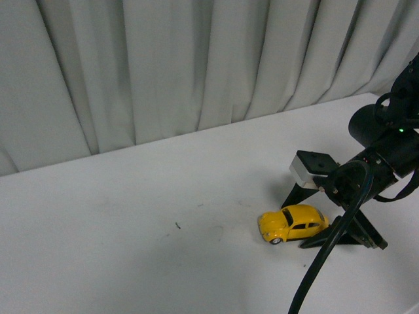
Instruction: Wind up and store yellow beetle toy
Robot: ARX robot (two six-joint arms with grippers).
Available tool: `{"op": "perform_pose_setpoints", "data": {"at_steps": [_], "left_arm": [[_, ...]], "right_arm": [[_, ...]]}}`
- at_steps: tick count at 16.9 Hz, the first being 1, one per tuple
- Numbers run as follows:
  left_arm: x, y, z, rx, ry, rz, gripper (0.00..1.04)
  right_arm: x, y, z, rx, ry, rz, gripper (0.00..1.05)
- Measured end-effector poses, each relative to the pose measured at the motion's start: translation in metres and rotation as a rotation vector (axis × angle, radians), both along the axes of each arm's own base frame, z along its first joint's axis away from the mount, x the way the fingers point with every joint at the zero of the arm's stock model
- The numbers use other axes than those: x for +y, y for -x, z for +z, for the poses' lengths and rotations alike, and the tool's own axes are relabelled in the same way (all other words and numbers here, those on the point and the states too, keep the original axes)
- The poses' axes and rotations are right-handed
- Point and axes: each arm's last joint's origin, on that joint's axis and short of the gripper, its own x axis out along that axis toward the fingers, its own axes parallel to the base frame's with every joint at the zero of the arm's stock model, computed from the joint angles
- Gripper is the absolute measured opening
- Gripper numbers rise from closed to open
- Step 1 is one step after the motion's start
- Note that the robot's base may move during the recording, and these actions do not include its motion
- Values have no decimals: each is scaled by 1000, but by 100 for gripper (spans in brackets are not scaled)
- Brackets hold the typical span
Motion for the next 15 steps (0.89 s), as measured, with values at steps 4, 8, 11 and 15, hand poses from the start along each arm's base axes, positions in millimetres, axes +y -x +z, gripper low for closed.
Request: {"op": "perform_pose_setpoints", "data": {"at_steps": [4,8,11,15], "left_arm": [[0,0,0,0,0,0,98],[0,0,0,0,0,0,98],[0,0,0,0,0,0,98],[0,0,0,0,0,0,98]], "right_arm": [[-1,-3,1,-21,2,-2,98],[-2,-4,3,-42,13,-3,98],[-2,-5,3,-54,18,-2,98],[-3,-6,3,-59,21,-2,98]]}}
